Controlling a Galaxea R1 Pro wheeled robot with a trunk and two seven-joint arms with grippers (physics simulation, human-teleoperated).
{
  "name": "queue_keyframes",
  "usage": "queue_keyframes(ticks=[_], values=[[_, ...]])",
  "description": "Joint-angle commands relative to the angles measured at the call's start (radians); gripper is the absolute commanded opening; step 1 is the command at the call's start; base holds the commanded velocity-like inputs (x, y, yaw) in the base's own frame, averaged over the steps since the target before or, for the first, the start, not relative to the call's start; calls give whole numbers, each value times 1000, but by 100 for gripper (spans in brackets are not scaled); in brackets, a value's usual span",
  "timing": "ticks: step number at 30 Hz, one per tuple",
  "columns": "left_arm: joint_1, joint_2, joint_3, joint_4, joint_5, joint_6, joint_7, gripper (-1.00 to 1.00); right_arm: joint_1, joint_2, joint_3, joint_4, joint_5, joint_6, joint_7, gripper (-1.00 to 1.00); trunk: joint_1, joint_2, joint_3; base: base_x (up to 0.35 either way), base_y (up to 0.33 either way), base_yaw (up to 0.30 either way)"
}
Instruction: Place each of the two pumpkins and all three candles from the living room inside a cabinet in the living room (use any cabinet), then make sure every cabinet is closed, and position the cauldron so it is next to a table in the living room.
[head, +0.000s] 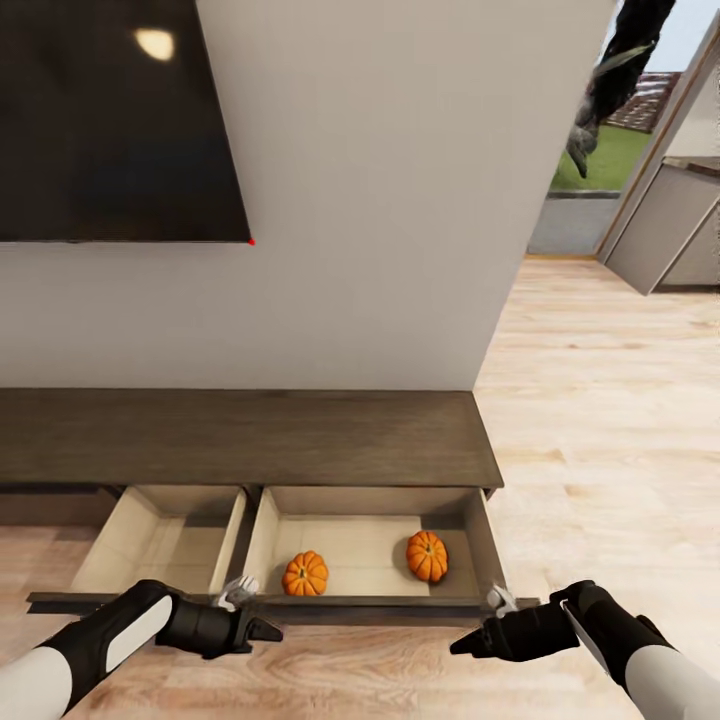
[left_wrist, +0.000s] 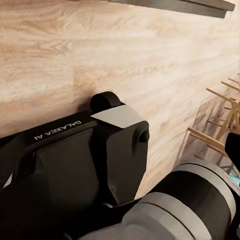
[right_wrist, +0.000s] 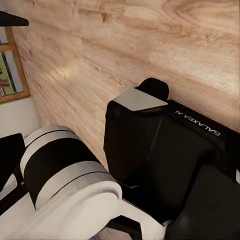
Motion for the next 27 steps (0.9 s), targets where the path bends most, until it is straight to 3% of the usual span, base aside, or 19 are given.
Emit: queue_keyframes(ticks=[1, 4, 7, 9, 11, 13, 14, 16, 18, 20, 22, 25, 27], values=[[0, -1, -2, 1, 0, 0, 1, 100, 0, 0, 0, 0, 0, 0, -1, 100, 0, 0, 0, -286, 0, 0], [4, -13, -37, 40, 0, -5, 3, 100, 0, 2, 0, 4, 1, -6, -7, 100, 0, 0, 0, -237, 0, 0], [6, -61, -103, 162, -2, -17, 5, 100, 3, 5, 0, 38, 5, -46, -57, 100, 0, 0, 0, -168, 0, 0], [6, -79, -118, 214, -2, -40, 6, 100, 4, 6, 0, 59, 3, -89, -101, 100, 0, 0, 0, -103, 0, 0], [6, -91, -125, 251, -2, -105, 10, 100, 5, 8, -1, 102, -2, -155, -161, 100, 0, 0, 0, -37, 0, 0], [7, -107, -127, 269, 0, -195, 52, 100, 6, 10, -4, 177, -6, -266, -261, 100, 0, 0, 0, -11, 0, 0], [9, -129, -128, 273, 1, -228, 138, 100, 6, 24, -5, 238, -10, -372, -365, 100, 0, 0, 0, -2, 0, 0], [12, -147, -128, 274, 3, -237, 206, 100, 6, 35, -6, 278, -16, -431, -427, 100, 0, 0, 0, -1, 0, 0], [24, -209, -128, 288, 5, -308, 370, 100, 13, 71, -7, 359, -58, -578, -543, 100, 0, 0, 0, 0, 0, 0], [33, -305, -128, 384, 5, -424, 481, 100, 47, 118, -7, 384, -118, -701, -680, 100, 0, 0, 0, 0, 0, 0], [35, -371, -128, 473, 5, -503, 511, 100, 59, 157, -7, 388, -133, -742, -787, 100, 0, 0, 0, 0, 0, 0], [45, -444, -127, 572, 8, -627, 548, 100, 75, 209, -7, 390, -140, -812, -939, 100, 0, 0, 0, 0, 0, 0], [58, -460, -127, 587, 10, -664, 594, 100, 85, 227, -6, 390, -141, -846, -981, 100, 0, 0, 0, 0, 0, 0]])
